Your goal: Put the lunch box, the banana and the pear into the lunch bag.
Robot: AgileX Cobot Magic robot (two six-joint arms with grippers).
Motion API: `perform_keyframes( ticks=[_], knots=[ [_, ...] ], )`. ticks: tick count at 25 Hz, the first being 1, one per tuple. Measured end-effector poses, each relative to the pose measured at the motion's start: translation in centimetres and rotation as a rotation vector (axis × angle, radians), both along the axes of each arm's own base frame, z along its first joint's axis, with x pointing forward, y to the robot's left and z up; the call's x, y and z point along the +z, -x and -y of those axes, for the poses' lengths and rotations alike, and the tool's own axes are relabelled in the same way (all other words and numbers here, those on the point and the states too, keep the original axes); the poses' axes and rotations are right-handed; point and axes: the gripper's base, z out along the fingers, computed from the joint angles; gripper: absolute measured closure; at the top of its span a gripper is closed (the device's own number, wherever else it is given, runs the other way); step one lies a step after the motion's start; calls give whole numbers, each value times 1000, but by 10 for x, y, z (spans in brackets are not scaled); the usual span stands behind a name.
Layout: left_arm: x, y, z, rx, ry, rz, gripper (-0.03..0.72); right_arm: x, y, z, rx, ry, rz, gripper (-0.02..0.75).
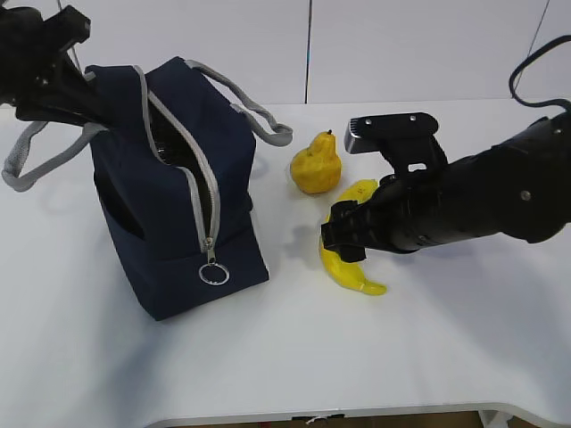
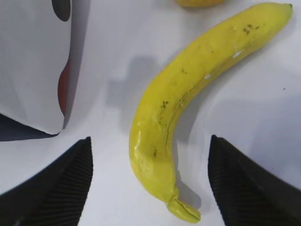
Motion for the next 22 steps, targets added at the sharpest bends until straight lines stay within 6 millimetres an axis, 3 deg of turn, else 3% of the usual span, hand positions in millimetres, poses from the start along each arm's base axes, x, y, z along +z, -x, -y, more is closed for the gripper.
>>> perform_keyframes(
  ticks=[7, 22],
  knots=[
    [0, 0, 0, 0, 2, 0, 701, -15, -4, -2, 2, 11, -18, 129],
    [2, 0, 2, 9, 34, -3, 701, -25, -8, -8, 42, 25, 13, 130]
  ],
)
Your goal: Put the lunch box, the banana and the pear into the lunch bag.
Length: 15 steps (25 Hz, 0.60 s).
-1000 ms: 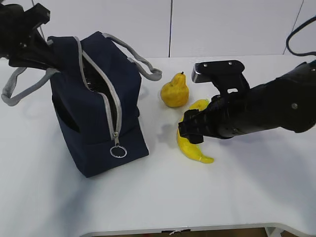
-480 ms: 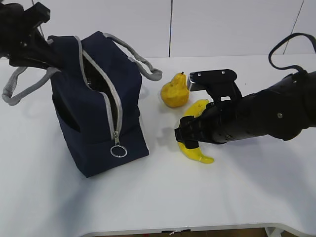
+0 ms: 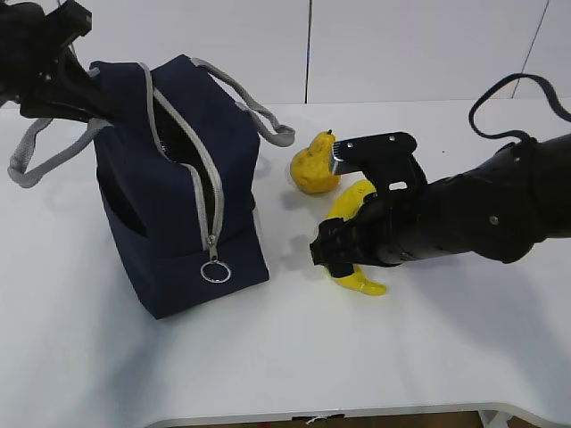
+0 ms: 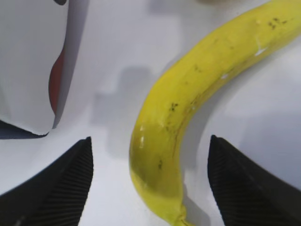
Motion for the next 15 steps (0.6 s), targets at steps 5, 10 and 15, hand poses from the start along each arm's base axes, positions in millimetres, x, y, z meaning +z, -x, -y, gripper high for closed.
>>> perform_keyframes(
  ticks=[5, 10, 15],
  knots=[
    [0, 0, 0, -2, 0, 2, 701, -13, 2, -8, 25, 10, -16, 132],
    [0, 0, 0, -3, -1, 3, 701, -14, 1, -9, 27, 6, -11, 139],
    [0, 0, 0, -3, -1, 3, 701, -19, 0, -10, 33, 17, -19, 141]
  ],
)
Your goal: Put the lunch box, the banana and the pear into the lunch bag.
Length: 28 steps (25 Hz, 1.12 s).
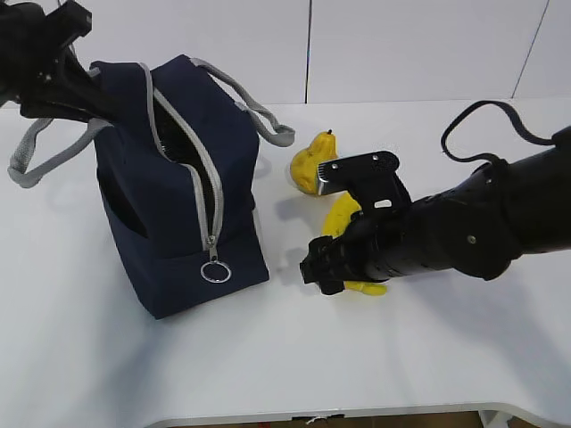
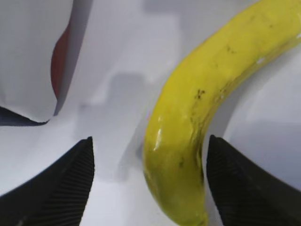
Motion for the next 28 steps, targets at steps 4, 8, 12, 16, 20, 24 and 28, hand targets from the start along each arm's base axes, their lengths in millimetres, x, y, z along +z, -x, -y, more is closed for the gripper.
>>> perform_keyframes(
  ticks=[4, 8, 12, 16, 20, 24, 28],
  knots=[
    [0, 0, 0, 0, 0, 0, 701, -6, 0, 0, 2, 10, -13, 141],
    [0, 0, 0, 0, 0, 0, 701, -7, -1, 0, 2, 8, -11, 144],
    [0, 0, 0, 0, 0, 0, 701, -7, -1, -1, 2, 6, -8, 195],
    [0, 0, 0, 0, 0, 0, 701, -9, -1, -1, 3, 7, -11, 274],
    [0, 0, 0, 0, 0, 0, 701, -11, -2, -1, 3, 9, -14, 324],
    [0, 0, 0, 0, 0, 0, 701, -11, -2, -1, -9, -2, -16, 398],
    [0, 0, 0, 0, 0, 0, 701, -11, -2, -1, -10, -4, -15, 432]
  ],
)
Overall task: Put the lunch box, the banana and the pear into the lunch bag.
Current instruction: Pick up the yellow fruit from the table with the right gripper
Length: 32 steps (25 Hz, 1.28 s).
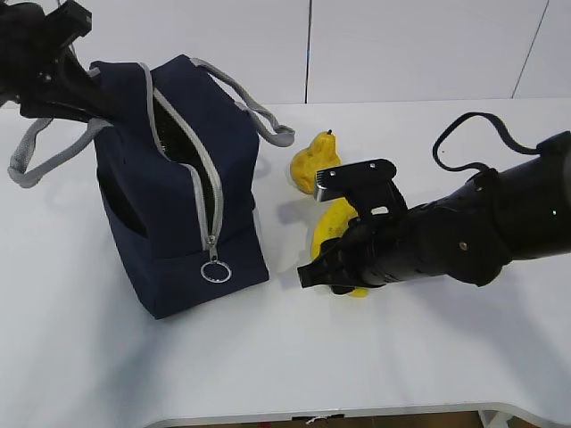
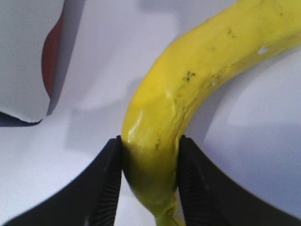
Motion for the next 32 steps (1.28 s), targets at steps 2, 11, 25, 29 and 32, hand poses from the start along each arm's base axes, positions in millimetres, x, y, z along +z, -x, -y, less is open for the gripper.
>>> perform_keyframes(
  ticks=[2, 11, 25, 29, 32],
  knots=[
    [0, 0, 0, 0, 0, 0, 701, 0, 0, 0, -1, -3, 2, 433],
    [0, 0, 0, -21, -10, 17, 701, 6, 6, 4, 1, 44, -54, 434],
    [6, -3, 5, -39, 56, 84, 701, 94, 32, 26, 65, 108, 101, 435],
    [9, -5, 8, -61, 96, 129, 701, 124, 41, 34, 85, 108, 205, 435],
    [13, -7, 10, -62, 130, 161, 701, 142, 45, 37, 82, 85, 260, 435]
  ],
)
